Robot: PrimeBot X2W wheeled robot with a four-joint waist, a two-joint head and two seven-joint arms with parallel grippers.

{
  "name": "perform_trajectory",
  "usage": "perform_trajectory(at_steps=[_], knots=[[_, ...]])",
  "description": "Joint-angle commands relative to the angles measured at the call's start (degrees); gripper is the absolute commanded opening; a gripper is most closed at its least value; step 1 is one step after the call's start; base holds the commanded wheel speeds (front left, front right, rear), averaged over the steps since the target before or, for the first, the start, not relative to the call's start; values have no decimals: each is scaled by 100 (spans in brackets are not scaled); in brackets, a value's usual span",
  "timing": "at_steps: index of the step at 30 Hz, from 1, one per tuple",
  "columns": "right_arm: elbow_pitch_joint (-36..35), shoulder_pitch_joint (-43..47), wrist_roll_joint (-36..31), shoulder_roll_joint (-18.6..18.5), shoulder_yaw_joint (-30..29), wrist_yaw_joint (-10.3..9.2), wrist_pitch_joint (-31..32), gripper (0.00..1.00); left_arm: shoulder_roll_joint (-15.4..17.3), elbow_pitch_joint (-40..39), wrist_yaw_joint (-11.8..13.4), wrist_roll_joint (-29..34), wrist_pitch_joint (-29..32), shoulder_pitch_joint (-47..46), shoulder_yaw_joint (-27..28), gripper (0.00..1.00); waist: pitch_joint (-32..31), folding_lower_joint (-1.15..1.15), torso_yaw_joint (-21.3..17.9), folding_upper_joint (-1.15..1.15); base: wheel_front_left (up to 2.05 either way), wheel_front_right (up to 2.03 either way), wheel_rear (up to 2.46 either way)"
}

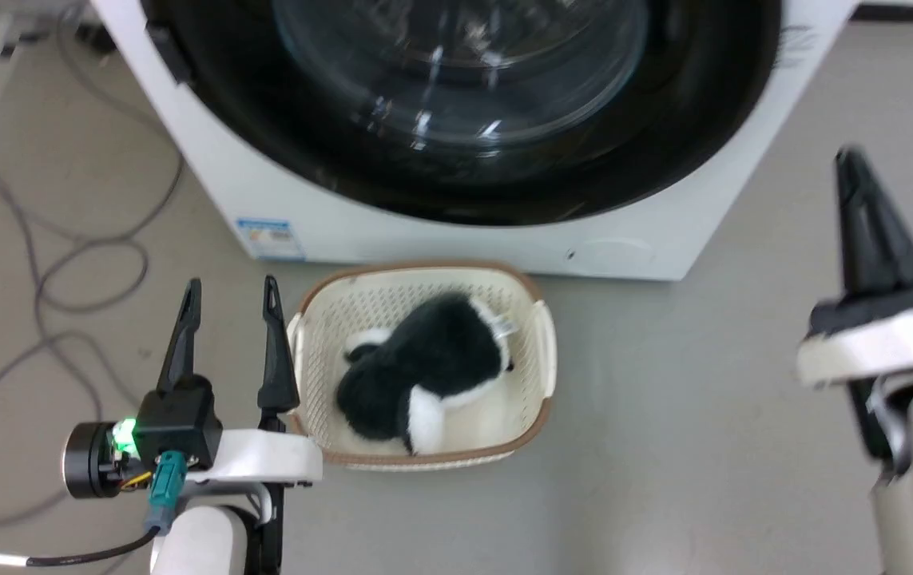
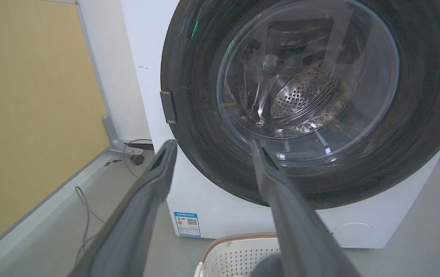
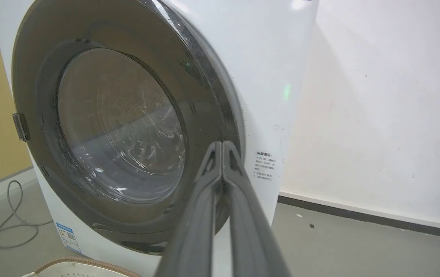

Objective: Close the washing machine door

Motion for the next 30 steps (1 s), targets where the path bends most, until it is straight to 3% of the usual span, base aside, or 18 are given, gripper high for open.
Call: perform_trajectory(at_steps=[1,2,13,23,24,30], knots=[[-28,143,14,44,21,-5,-25,45,32,22,-25,11,-30,72,23,100,-218,0,-194,0,0,0,0],[-70,253,25,86,24,-5,-25,100,31,44,-43,-2,-30,112,29,100,-270,0,-221,0,0,0,0],[-297,1392,20,614,202,-5,-25,100,17,295,-104,-71,-30,625,227,100,-844,0,-457,0,0,0,0],[-348,2061,147,705,186,-5,-25,100,-5,490,-130,-60,-30,971,212,100,-1158,0,-491,0,0,0,0],[-318,2015,111,674,178,0,1,0,-15,490,-129,-88,1,916,208,0,-1151,0,-490,0,0,0,0],[-322,2018,79,673,176,0,26,0,-23,485,-139,-86,26,918,211,0,-1163,0,-487,0,0,0,0]])
